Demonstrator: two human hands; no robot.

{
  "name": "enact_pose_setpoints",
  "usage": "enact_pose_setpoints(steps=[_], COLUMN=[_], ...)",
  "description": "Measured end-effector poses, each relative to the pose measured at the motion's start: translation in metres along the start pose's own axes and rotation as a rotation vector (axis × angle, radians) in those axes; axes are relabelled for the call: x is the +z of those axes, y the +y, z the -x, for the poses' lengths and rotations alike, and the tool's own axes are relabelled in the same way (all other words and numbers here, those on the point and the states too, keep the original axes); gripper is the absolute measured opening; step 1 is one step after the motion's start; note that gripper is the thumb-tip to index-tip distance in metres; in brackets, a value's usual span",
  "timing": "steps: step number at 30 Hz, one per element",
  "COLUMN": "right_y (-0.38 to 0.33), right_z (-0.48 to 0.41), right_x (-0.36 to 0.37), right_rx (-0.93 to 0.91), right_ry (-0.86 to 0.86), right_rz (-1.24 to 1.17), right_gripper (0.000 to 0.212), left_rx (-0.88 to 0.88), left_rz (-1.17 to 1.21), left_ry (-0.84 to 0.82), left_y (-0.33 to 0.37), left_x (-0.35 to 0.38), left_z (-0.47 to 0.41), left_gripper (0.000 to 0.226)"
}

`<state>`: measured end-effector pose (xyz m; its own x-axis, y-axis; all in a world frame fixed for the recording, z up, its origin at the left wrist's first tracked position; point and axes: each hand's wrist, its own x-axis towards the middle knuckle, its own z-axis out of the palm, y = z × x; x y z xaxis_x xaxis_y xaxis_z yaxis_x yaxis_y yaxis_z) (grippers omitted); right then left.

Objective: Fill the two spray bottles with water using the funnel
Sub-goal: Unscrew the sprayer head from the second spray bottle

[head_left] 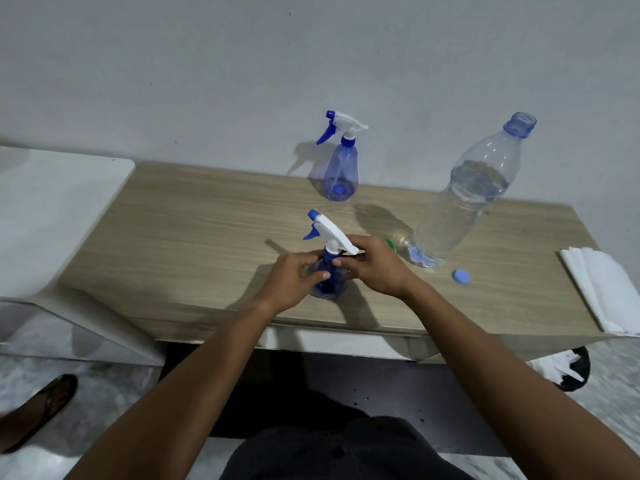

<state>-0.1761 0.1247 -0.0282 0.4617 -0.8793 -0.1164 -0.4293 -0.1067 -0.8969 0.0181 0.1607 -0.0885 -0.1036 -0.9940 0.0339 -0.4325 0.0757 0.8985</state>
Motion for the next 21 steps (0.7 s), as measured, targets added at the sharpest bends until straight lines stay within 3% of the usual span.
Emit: enact_pose_setpoints(steps=[8,15,21], right_y=[-0.011,-0.046,-0.09], right_z=[-0.008,-0.02,-0.025], right_x=[-0.011,-0.042,-0.078], right_rx=[0.009,-0.052,-0.245], right_ry=[-0.031,0.111,0.202], right_rz=[0.035,-0.192,-0.178], right_gripper=[0.025,0.023,0.027], left_rx=[-0.047,-0.045,-0.017], left_rz=[-0.016,-0.084,-0.201], left_ry=[-0.053,-0.069,-0.064], left_y=[-0.001,0.001,0.006], left_x=[-0.006,-0.007,-0.007], left_z=[-0.008,-0.012,-0.02], left_gripper=[0.009,0.016,0.031])
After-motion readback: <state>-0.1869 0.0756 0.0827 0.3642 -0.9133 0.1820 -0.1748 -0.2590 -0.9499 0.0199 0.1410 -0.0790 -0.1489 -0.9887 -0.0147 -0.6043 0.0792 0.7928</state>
